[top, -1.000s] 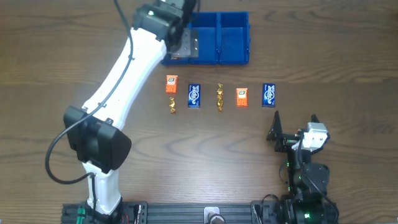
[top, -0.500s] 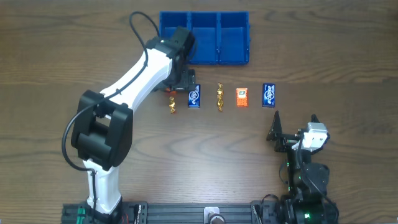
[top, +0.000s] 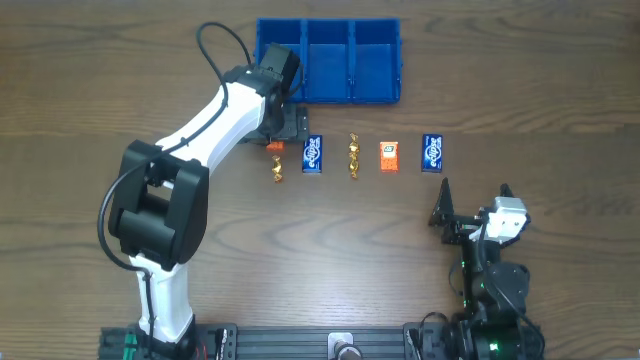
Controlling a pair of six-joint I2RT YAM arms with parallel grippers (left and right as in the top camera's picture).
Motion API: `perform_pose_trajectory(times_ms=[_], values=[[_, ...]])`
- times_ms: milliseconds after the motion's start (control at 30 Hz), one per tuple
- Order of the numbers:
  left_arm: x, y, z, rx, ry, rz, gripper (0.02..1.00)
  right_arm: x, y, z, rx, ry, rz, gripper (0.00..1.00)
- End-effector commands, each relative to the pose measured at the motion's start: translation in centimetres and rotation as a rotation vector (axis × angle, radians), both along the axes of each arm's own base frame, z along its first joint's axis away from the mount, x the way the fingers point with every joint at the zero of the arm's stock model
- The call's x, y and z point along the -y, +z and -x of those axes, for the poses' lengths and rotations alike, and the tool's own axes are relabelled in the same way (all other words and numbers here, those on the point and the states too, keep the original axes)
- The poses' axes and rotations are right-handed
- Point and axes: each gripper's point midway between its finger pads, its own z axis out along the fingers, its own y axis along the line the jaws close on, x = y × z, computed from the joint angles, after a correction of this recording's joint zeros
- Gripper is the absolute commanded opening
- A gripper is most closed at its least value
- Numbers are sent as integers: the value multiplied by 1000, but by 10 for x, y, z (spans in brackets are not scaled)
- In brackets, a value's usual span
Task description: Sort Candies Into Trays
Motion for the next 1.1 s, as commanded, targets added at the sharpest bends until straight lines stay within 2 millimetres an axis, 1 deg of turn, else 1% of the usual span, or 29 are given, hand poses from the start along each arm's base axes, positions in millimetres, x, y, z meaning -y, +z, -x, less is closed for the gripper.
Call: perform_pose_trajectory(times_ms=[33,133,333,500,667,800,933,1000,1033,1067,1100], values=[[-5,-14,3,-30,-56,-28,998,1,-1,0,0,-6,7,998],[-6,-14,2,-27,-54,-31,998,1,-1,0,0,-6,6,998],[-15,-14,-2,-17,-38,-53,998,1,-1,0,0,-6,6,998],[-18,-29,1,-47,-33,-63,998,1,-1,0,0,-6,7,998],[-17,-30,-2,-39,-34,-58,993,1,-1,0,0,-6,7,998],[-17,-39,-1,-54,-36,-64,989,1,-1,0,0,-6,7,998],[-16,-39,-3,-46,-35,-61,982,1,-1,0,0,-6,6,998],[-16,-39,-3,-44,-35,-60,939,1,-1,0,0,-6,7,998],[-16,-38,-4,-41,-35,-59,866,1,-1,0,0,-6,7,998],[-15,-38,-5,-38,-36,-57,761,1,-1,0,0,-6,6,998],[-15,-38,-5,-35,-35,-56,695,1,-1,0,0,-6,7,998]])
